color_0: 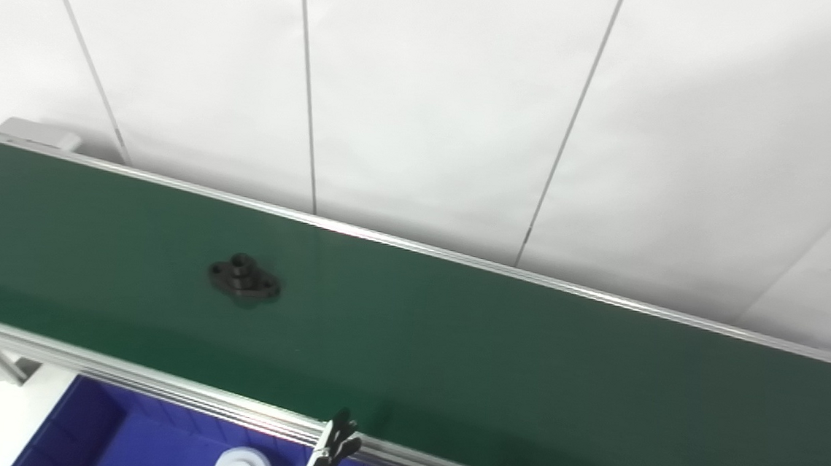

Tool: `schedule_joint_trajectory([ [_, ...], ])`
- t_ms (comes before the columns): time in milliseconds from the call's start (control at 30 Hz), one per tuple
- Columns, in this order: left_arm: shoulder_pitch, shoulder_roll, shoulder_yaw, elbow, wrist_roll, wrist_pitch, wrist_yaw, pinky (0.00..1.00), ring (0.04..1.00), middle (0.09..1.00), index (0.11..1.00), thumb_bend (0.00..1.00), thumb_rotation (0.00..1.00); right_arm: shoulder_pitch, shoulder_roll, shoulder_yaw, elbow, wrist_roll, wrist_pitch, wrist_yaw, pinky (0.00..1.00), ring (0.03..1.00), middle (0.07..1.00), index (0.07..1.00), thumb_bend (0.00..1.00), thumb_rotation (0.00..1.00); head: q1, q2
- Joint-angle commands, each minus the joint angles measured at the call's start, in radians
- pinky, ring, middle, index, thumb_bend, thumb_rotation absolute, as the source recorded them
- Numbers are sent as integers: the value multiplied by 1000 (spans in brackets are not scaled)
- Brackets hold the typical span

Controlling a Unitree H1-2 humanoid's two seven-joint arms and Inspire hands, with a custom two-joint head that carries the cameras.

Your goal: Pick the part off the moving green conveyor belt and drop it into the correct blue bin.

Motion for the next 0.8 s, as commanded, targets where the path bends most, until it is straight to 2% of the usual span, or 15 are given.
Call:
schedule_joint_trajectory([
  [0, -4, -59, -66, 3, 39, -38, 23, 712, 928, 979, 1000, 873, 1000, -1, -8, -5, -10, 18, -60, 18, 1000, 1000, 1000, 1000, 869, 1000, 2, 1],
  [233, 2, -60, -70, -5, 30, -38, 17, 684, 936, 984, 1000, 868, 1000, 0, -14, -12, -12, -1, -60, 24, 1000, 1000, 1000, 1000, 815, 975, -14, 11],
  [267, 3, -61, -68, -5, 30, -38, 16, 676, 933, 982, 1000, 883, 1000, 1, -11, -17, -11, -17, -60, 15, 1000, 1000, 1000, 1000, 803, 920, -14, 11],
  [300, 6, -62, -68, -8, 30, -37, 14, 656, 927, 978, 1000, 896, 1000, 6, -3, -25, -21, -45, -59, 1, 1000, 1000, 1000, 1000, 769, 783, -16, 15],
  [433, 12, -62, -65, -19, 30, -36, 7, 645, 923, 973, 1000, 911, 1000, 34, 35, -51, -100, -160, -30, -35, 1000, 1000, 1000, 1000, 724, 652, -38, 30],
  [500, 11, -59, -66, -22, 28, -37, 10, 645, 923, 974, 1000, 881, 1000, 39, 54, -62, -162, -237, -4, -50, 909, 971, 987, 986, 717, 619, -53, 34],
  [533, 12, -57, -66, -24, 25, -37, 10, 645, 919, 973, 1000, 881, 1000, 37, 62, -66, -190, -270, 10, -52, 864, 943, 959, 936, 725, 566, -60, 36],
  [600, 11, -51, -62, -28, 15, -37, 6, 652, 917, 973, 1000, 892, 1000, 28, 79, -66, -228, -314, 34, -48, 821, 914, 926, 875, 762, 529, -89, 41],
  [667, 9, -41, -54, -31, -15, -36, -12, 669, 921, 976, 1000, 907, 1000, -2, 98, -64, -264, -377, 63, -42, 808, 904, 911, 846, 798, 517, -126, 39],
  [767, 6, -30, -40, -31, -51, -34, -29, 751, 945, 994, 1000, 931, 1000, -81, 110, -64, -310, -487, 132, -12, 695, 859, 879, 850, 879, 561, -157, 38],
])
